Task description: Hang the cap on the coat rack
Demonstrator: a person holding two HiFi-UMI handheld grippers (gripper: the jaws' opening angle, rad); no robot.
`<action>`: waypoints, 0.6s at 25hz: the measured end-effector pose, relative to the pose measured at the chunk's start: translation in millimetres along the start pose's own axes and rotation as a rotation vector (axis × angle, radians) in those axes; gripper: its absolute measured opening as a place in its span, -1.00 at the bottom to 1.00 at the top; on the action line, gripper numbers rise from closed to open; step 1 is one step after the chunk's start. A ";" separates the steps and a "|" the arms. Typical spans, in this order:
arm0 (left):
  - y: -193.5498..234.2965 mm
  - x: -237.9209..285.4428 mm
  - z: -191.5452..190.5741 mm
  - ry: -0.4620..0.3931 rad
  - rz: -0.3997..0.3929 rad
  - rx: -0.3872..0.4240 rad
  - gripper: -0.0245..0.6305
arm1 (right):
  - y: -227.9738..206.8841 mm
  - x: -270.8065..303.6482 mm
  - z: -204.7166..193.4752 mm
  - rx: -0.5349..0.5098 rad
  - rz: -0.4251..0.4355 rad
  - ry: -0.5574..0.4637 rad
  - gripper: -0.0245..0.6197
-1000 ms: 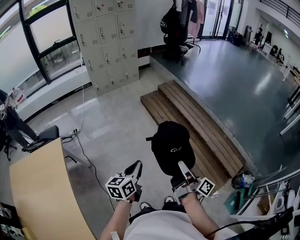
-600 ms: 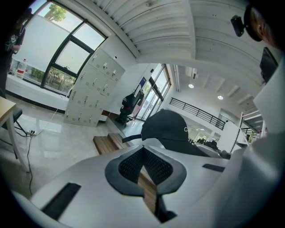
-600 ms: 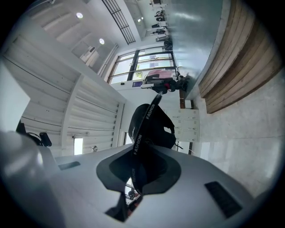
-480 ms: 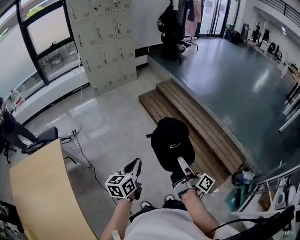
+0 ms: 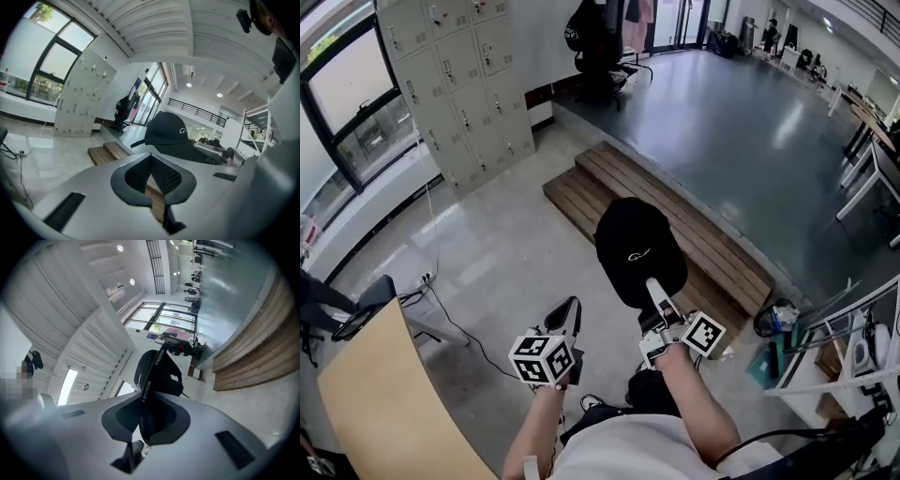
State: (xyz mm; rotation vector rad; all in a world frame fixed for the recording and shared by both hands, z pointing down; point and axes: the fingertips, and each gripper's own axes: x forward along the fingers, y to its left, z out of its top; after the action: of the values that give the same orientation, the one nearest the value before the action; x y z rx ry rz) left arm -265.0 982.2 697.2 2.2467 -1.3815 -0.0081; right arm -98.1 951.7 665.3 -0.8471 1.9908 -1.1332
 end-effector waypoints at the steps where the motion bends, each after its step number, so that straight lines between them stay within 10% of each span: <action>1: -3.0 5.8 -0.3 0.007 -0.006 0.007 -0.91 | -1.4 -2.9 5.6 -0.020 -0.014 -0.012 -0.86; 15: -79.6 156.1 16.4 0.058 -0.091 0.099 -0.92 | -56.5 -26.3 157.5 -0.307 -0.175 -0.125 -0.87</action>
State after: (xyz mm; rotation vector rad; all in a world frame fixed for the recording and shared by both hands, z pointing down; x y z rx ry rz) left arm -127.0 873.4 688.6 2.3703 -1.2743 0.0964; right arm 55.1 879.7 661.2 -1.2395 2.0454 -0.8528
